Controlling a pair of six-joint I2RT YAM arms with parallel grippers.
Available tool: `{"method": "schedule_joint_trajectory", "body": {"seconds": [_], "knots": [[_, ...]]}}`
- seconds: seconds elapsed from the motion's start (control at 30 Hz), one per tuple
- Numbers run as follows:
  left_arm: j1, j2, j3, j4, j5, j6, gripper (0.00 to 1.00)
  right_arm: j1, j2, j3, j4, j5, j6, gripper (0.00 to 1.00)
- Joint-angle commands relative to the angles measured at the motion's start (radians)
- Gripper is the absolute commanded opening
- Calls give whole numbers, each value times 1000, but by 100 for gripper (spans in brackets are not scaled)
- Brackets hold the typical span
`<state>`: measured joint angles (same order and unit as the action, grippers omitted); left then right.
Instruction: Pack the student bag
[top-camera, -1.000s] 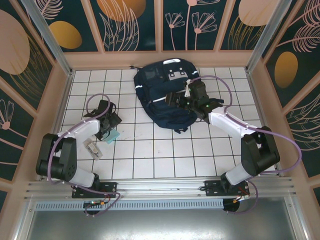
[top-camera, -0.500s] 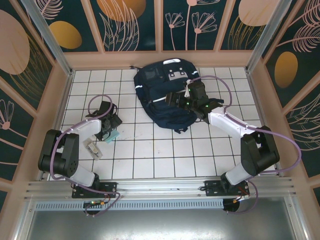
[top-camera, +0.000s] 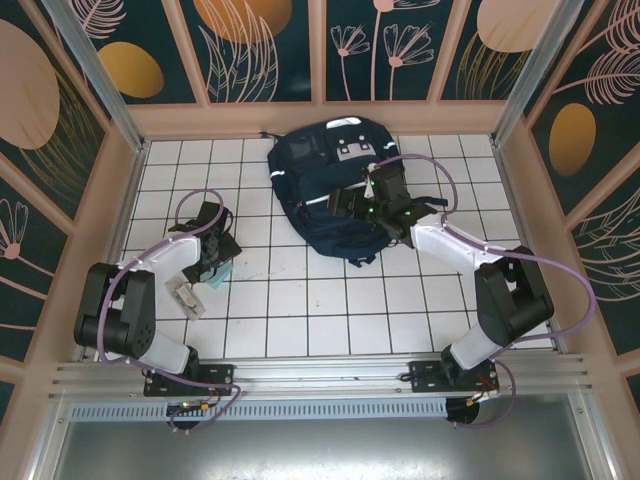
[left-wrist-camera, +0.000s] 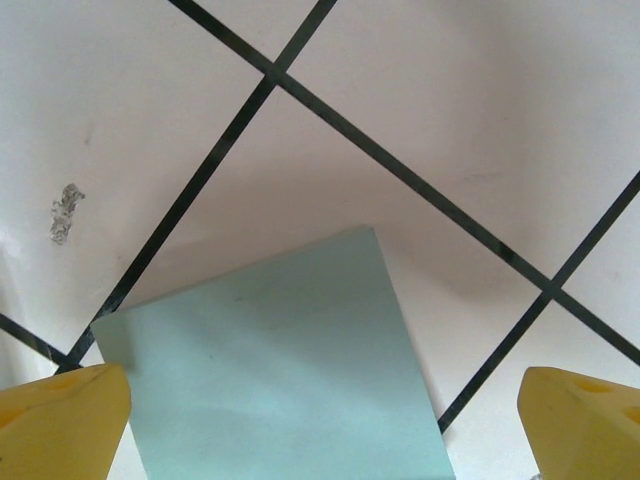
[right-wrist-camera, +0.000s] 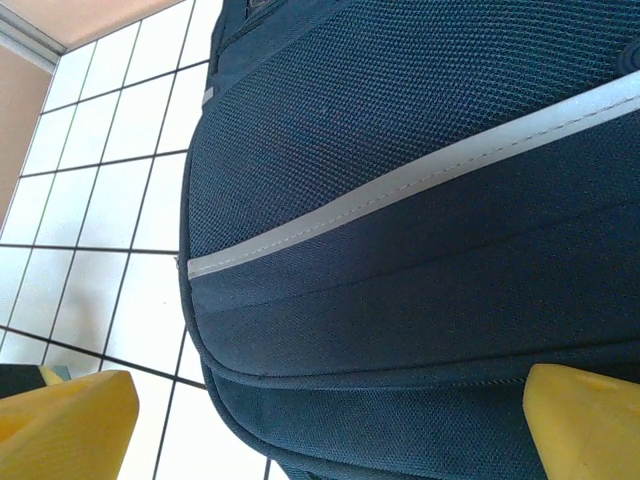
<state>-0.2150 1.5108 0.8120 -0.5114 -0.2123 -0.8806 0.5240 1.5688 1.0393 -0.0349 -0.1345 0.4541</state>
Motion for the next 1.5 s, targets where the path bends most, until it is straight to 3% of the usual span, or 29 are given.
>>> {"method": "schedule_joint_trajectory", "body": {"seconds": [0.0,0.8,1.1,1.2,1.3,1.47], "knots": [[4,-38,5,-61,6,-8,99,7,15,34,10,13,9,99],[3,92,-84,78,28,-99,98,16,28,49,-3,13,4,99],[3,77,-117,94,16,-101,82,18,9,33,10,-5,22,99],[4,62,-115,93,18,-101,83,18,24,45,4,-5,20,99],[3,53,-108,85,0,-94,71,40,30,50,4,-4,20,99],[3,40,-98,74,-5,-92,69,48,30,52,3,2,23,98]]}}
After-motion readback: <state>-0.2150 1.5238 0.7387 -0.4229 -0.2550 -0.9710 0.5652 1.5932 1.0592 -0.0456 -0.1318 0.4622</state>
